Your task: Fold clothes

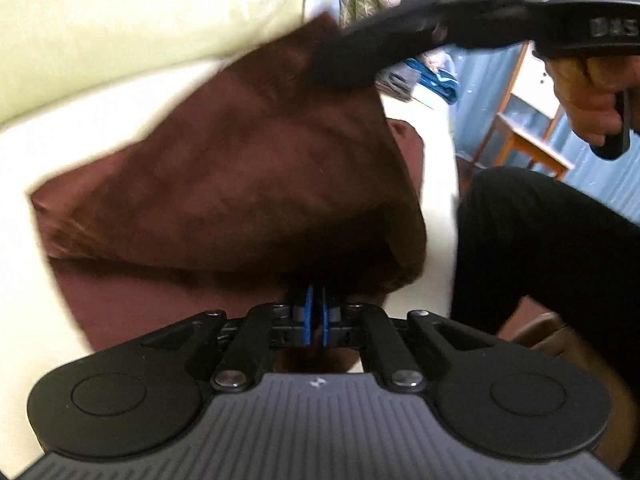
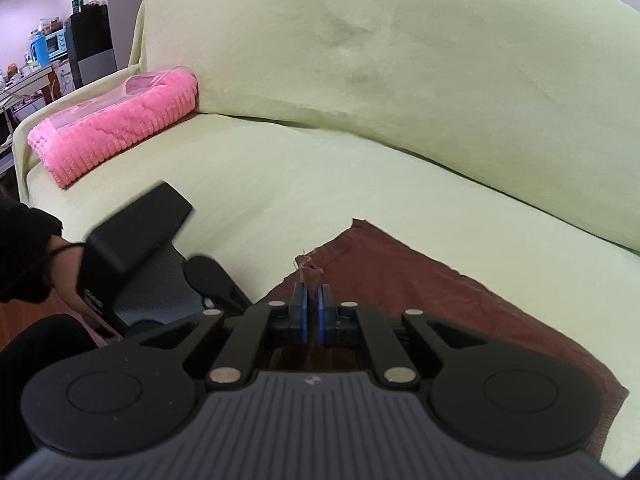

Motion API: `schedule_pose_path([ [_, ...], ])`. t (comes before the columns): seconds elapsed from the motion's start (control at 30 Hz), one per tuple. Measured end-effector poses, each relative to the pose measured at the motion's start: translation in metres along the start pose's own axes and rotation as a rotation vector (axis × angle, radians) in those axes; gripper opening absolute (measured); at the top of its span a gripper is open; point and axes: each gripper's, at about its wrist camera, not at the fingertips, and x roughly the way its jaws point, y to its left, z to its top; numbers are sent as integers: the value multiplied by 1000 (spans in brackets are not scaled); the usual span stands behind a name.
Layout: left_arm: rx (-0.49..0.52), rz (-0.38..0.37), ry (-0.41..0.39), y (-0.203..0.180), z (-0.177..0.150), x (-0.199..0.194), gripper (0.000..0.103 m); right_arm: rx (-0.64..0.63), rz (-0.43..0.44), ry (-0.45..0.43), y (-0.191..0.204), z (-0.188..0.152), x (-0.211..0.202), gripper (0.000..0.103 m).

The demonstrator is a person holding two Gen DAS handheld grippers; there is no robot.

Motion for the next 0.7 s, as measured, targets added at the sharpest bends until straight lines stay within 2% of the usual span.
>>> schedule_pose_path([
  [0.13,54,-154,83,-16,-13,5,2,31,-3,0,-12,-1,1,3],
  [0.2,69,-191,116,-22,-22,3,6,46,6,4,-15,-2,2,3],
  [0.27,71,-191,130,-24,-27,2,12,51,20,10,-14,-5,5,3],
  [0.37,40,-163,91,-19,-32,-9,12,52,32,7,-11,-6,7,3],
  [0.43,-23,-112,1,-7,-28,-23,12,55,37,3,-10,-6,7,3],
  [0.53,-97,-43,-46,6,-20,-22,12,54,44,2,-8,-6,8,3],
  [0.67,-122,-89,-61,9,-15,-5,12,42,33,8,-5,-7,6,3],
  [0.7,-120,-129,-71,5,-13,-1,12,36,31,13,-6,-8,6,3],
])
